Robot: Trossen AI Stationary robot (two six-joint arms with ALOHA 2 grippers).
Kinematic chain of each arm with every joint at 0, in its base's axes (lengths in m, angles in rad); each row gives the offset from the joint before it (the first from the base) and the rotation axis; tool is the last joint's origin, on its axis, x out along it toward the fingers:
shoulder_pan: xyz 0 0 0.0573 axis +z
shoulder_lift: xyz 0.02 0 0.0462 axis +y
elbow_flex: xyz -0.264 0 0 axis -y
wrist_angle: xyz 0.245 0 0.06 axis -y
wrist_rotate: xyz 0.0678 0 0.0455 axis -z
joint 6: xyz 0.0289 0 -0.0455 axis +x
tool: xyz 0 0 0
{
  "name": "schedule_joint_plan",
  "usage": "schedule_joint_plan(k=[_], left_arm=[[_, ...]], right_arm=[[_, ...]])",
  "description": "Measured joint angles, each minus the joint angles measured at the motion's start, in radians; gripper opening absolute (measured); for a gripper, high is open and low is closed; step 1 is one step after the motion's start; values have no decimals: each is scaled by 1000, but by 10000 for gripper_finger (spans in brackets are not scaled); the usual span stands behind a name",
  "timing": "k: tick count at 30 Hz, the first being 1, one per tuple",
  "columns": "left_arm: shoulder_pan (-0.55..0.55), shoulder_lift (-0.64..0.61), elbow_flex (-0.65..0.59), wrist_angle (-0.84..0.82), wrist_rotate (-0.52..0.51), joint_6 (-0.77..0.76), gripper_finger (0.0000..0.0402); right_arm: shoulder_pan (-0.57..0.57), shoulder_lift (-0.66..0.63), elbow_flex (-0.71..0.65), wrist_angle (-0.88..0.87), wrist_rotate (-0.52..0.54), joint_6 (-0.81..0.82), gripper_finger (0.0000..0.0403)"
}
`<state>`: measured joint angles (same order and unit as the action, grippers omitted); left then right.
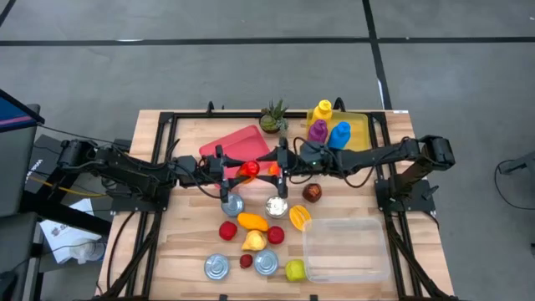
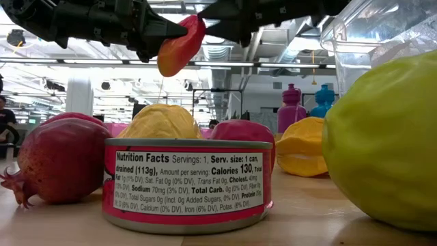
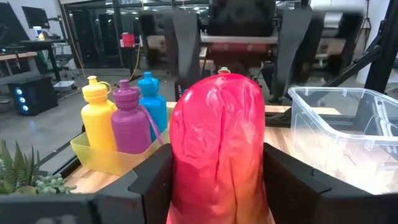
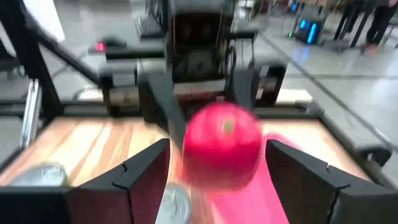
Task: Pick & Place Food Item
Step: Put the bottom red mango into the transparent bin
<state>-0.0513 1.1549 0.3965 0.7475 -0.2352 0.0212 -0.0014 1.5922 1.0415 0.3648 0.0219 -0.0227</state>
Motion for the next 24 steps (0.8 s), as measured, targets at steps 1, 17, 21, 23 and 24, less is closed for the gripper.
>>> schedule_joint_plan(k=[1,17,21,23,24], left_arm=[[0,0,0,0,0,0,198],[0,2,0,-33,0,0,199],[0,-1,1,-25,0,0,197],[0,1,3,-23,4,0,196],[-1,0,4,-21,6,0,197]], right_arm=[[-2,13,10,10,-1,0,256],[-9,123,176,-197,-66,-11,231],[5,113,188,-220,-54,-10,190],[10,107,197,-245,-51,-8,187],[13,107,202,-252,-49,-5,187]])
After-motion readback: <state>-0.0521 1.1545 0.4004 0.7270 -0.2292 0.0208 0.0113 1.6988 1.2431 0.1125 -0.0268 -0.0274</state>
